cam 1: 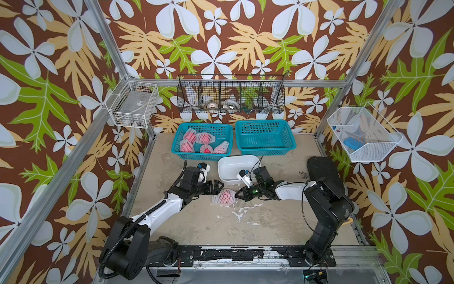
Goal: Remove foam nets from apples
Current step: Remove the foam net from the apple.
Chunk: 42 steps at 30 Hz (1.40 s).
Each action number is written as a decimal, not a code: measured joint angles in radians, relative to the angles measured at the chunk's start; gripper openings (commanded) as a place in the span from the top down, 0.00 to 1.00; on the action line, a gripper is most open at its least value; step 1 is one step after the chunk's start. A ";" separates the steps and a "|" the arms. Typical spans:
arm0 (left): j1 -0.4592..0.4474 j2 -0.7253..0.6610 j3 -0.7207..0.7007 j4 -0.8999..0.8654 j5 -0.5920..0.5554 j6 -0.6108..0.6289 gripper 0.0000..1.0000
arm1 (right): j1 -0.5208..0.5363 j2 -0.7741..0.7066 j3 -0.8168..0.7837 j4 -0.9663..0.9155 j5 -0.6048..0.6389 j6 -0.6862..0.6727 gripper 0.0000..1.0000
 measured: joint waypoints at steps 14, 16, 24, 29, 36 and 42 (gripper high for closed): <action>0.000 0.000 0.011 0.005 -0.003 -0.006 0.00 | 0.000 -0.134 0.101 -0.231 0.087 -0.023 1.00; 0.000 0.001 0.014 0.007 -0.004 -0.006 0.00 | 0.001 -0.147 0.150 -0.312 0.116 -0.036 1.00; 0.000 0.017 0.021 0.019 -0.008 -0.006 0.00 | 0.003 -0.188 0.415 -0.689 0.256 -0.064 1.00; 0.000 0.043 0.029 0.030 -0.006 -0.006 0.00 | 0.025 -0.181 0.507 -0.840 0.342 -0.082 1.00; 0.000 0.064 0.026 0.058 0.002 -0.014 0.00 | 0.035 -0.130 0.507 -0.904 0.399 -0.090 1.00; 0.000 0.064 0.021 0.061 0.002 -0.018 0.00 | 0.039 -0.076 0.510 -0.904 0.420 -0.102 1.00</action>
